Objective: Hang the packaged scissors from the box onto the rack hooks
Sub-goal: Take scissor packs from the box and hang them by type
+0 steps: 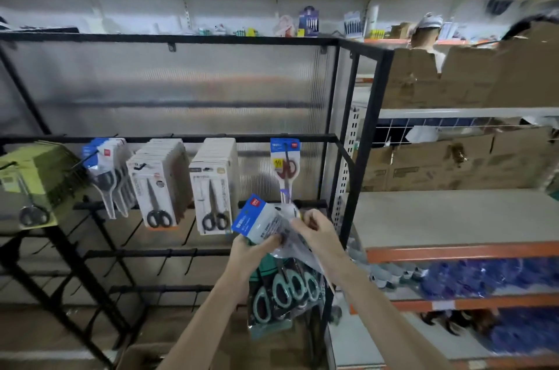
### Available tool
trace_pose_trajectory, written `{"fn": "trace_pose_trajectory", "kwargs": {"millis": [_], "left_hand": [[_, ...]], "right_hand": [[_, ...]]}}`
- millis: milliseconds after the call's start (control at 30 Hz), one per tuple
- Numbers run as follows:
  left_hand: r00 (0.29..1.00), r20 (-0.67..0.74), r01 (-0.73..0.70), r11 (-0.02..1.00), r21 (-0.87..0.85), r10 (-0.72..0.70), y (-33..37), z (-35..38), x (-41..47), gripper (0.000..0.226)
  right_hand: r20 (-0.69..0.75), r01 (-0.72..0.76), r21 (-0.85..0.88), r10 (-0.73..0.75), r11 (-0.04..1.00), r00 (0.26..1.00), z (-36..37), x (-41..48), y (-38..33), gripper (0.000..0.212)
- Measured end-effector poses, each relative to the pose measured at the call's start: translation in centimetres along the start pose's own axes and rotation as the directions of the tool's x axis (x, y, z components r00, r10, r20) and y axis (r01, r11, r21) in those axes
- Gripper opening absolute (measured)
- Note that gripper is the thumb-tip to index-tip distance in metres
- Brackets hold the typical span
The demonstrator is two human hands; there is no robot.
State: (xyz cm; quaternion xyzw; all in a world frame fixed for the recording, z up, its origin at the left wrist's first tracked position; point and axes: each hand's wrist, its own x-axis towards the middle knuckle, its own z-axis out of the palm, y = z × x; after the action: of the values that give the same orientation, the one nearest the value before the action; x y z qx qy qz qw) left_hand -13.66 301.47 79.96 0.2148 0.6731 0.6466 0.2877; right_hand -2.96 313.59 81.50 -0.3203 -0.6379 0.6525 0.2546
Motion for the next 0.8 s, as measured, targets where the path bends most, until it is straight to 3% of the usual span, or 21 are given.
{"fn": "trace_pose_trajectory", "kwargs": {"millis": [133,200,267,333,467,600,800], "left_hand": [[1.000,-0.003,0.012,1.000,0.006,-0.011,0.0,-0.4,0.0,0.021],[1.000,0.011,0.025,1.000,0.004,-0.025,0.0,-1.0,0.2,0.018],[0.999,0.027,0.032,0.999,0.006,-0.032,0.2,-1.5,0.6,0.017],[0.999,0.040,0.033,0.999,0.005,-0.033,0.3,-2.0,1.0,0.020],[0.999,0.025,0.025,1.000,0.013,-0.025,0.5,-3.3,2.6,0.020],[0.999,0.019,0.046,0.999,0.021,-0.046,0.2,-4.7,4.6,0.025],[0.997,0.075,0.002,0.999,0.039,-0.005,-0.7,-5.4,7.1,0.023]], "right_hand": [[0.055,-0.031,0.043,0.029,0.999,0.998,1.3,0.3,0.2,0.025],[-0.008,-0.031,-0.007,0.031,0.999,0.999,1.1,0.9,0.3,0.022],[-0.024,-0.052,0.005,0.052,0.999,0.998,0.9,1.5,0.2,0.048],[0.007,-0.098,0.064,0.098,0.993,0.995,0.7,2.6,-0.1,0.055],[-0.074,-0.080,0.086,0.087,0.993,0.994,0.1,4.4,-1.0,0.028],[-0.142,0.011,0.035,-0.006,0.999,0.990,0.4,5.6,-1.8,0.014],[-0.230,0.165,-0.057,-0.173,0.985,0.958,2.1,7.4,-3.1,0.017]]}}
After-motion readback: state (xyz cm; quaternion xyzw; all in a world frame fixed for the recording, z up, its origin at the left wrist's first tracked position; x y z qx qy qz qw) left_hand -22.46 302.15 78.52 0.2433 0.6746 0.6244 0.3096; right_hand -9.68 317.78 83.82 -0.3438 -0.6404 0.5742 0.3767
